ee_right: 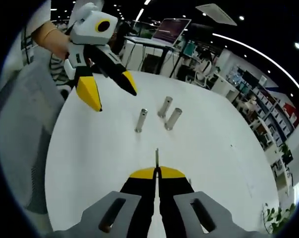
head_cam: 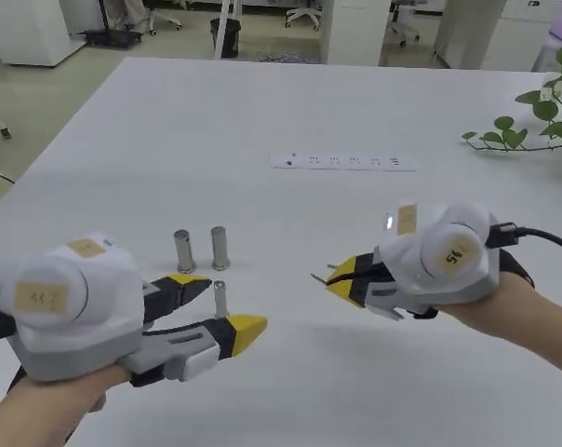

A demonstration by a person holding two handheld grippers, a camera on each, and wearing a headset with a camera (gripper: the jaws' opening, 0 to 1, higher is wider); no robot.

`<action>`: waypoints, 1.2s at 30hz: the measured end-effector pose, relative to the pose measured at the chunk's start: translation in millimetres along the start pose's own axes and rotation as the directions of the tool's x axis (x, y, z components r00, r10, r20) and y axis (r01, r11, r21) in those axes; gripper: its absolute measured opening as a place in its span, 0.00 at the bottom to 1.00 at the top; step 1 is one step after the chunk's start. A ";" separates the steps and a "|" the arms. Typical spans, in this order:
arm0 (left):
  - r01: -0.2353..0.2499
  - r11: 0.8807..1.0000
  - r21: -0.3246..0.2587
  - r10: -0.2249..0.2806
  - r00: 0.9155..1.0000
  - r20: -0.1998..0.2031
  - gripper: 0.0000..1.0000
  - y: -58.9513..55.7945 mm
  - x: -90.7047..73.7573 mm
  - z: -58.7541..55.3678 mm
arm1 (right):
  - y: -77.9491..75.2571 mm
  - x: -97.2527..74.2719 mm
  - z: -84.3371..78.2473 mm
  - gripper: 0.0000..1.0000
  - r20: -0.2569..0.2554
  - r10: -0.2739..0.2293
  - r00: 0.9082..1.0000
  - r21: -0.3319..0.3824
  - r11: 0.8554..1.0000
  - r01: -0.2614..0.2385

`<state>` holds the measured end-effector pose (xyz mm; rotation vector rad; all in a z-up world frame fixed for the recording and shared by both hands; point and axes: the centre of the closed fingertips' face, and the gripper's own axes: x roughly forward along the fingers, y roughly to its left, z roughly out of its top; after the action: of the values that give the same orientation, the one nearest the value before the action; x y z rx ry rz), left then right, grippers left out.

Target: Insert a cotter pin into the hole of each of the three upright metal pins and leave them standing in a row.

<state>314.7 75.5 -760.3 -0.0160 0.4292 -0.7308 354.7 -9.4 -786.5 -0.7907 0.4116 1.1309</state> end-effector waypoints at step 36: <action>0.177 0.938 -0.298 -0.171 0.984 0.045 0.12 -33.9 5.3 2.1 | 53.6 -4.4 45.8 0.02 0.062 0.081 0.995 -0.281 0.958 -0.060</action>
<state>297.2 46.5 -754.9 -0.3521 0.5236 -0.8332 299.7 32.4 -771.8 -0.9836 0.2216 1.2983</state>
